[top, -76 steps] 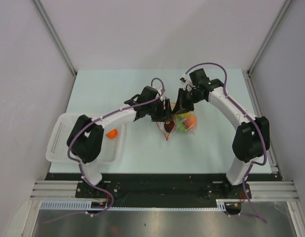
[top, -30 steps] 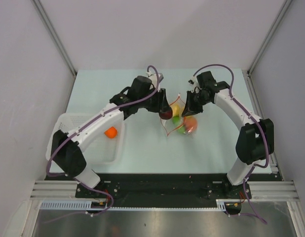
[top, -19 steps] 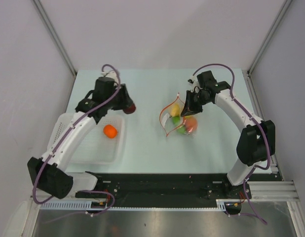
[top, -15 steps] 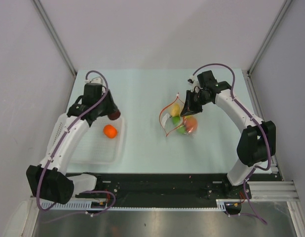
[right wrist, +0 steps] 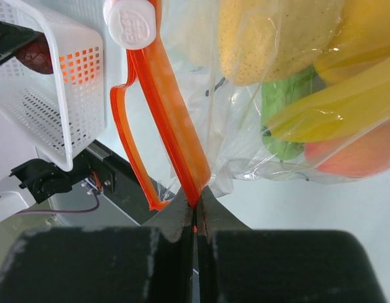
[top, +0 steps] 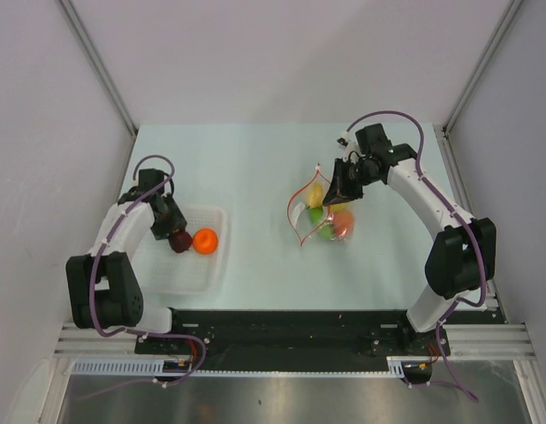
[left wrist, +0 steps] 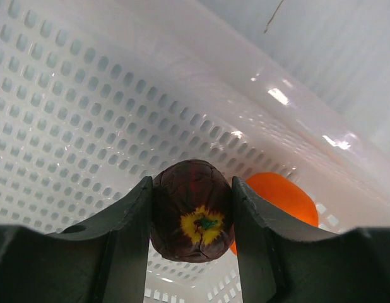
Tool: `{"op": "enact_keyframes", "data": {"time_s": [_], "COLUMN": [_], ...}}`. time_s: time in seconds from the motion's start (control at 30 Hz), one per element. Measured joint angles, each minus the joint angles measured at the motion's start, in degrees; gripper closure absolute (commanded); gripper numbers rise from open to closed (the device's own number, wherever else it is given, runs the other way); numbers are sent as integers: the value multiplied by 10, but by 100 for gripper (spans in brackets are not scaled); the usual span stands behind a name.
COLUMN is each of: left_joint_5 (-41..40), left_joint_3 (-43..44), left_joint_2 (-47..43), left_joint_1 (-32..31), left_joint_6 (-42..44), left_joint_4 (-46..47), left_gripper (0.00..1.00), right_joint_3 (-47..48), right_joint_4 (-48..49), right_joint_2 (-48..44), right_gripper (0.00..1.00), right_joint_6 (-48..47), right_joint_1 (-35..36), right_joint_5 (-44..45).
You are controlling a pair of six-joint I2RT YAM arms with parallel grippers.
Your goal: Open the zip-top bag and remove the fake food
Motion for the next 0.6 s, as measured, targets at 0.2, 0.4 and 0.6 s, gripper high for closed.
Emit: {"op": "enact_keyframes", "data": {"time_s": [0.2, 0.4, 0.6], "left_joint_5": [12, 18, 65], "left_joint_3": [-16, 11, 54], "left_joint_2": [-12, -88, -107], "left_joint_1": [-1, -64, -165], "left_joint_6": [-2, 2, -15], "left_joint_4": [0, -1, 43], "left_gripper": [31, 30, 60], "right_joint_3": [1, 10, 45], "right_joint_4": [0, -5, -19], "right_joint_2": [0, 0, 0], "right_gripper": [100, 100, 100], "right_joint_6": [0, 1, 7], "right_joint_1": [-1, -1, 2], "right_joint_5": [-5, -11, -21]}}
